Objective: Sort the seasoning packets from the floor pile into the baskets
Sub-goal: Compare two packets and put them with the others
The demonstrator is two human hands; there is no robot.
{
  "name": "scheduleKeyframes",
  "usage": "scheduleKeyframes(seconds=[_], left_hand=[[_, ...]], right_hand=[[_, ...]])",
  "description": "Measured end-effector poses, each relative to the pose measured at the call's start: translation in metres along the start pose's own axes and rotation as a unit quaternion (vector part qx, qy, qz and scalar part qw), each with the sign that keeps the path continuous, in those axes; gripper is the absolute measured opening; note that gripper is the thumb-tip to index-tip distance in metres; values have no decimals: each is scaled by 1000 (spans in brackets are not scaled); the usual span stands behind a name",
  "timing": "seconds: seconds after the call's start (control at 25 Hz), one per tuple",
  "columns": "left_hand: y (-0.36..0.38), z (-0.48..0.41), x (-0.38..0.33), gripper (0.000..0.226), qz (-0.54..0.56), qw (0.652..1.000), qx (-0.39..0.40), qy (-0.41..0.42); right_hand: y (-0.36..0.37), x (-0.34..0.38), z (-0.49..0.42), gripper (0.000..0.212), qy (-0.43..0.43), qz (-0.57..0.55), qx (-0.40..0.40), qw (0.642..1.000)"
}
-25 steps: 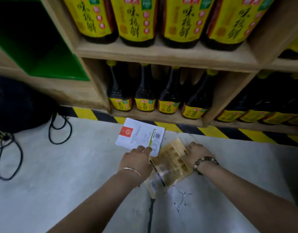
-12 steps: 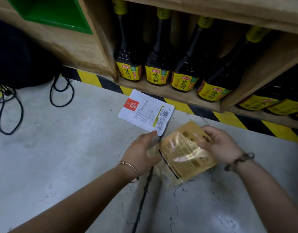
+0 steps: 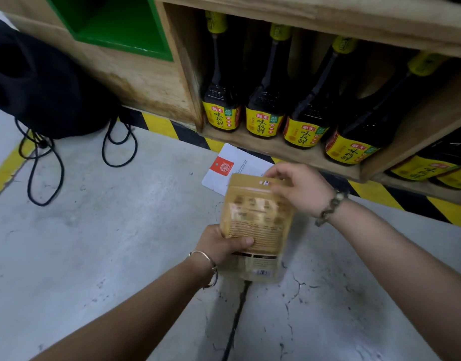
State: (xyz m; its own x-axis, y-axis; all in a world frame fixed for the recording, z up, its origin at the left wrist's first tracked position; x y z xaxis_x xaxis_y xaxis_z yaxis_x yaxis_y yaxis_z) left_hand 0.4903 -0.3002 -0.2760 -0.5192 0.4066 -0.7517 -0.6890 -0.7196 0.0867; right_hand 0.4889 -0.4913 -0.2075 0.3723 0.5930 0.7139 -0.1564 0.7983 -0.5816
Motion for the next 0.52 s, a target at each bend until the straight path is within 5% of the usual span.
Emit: scheduleKeyframes(seconds=[0.08,0.12,0.32,0.44,0.52], left_hand=[[-21,7,12,15,70,992,-99,-32],[-33,11,18,14,114,981,-148,-44],[-78,24,32,14,227,934,-263,-84],[-84,27,32,14,220,933,-268,-94],[-85,28,29,13,210,934,-273,-91]], right_hand=[[5,-2,-11,35,29,141,-98,985],[15,-3,-20,45,37,204,-83,975],[71,-22,-60,93,163,382,145,898],[83,-25,-69,93,208,398,150,881],[84,-20,-70,73,189,428,101,878]])
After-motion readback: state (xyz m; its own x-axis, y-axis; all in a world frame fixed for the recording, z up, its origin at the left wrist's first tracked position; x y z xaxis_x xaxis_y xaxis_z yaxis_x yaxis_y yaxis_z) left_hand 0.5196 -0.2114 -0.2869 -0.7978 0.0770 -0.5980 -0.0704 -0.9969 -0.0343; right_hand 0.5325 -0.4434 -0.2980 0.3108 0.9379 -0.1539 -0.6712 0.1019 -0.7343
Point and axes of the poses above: each hand's wrist, its own z-axis away from the middle knuckle, its own y-axis out of the palm, x = y × z, the point moved 5 cm from there along -z, towards the middle knuckle, and after that the axes turned 11 degrees about x, right-handed, at the moved point
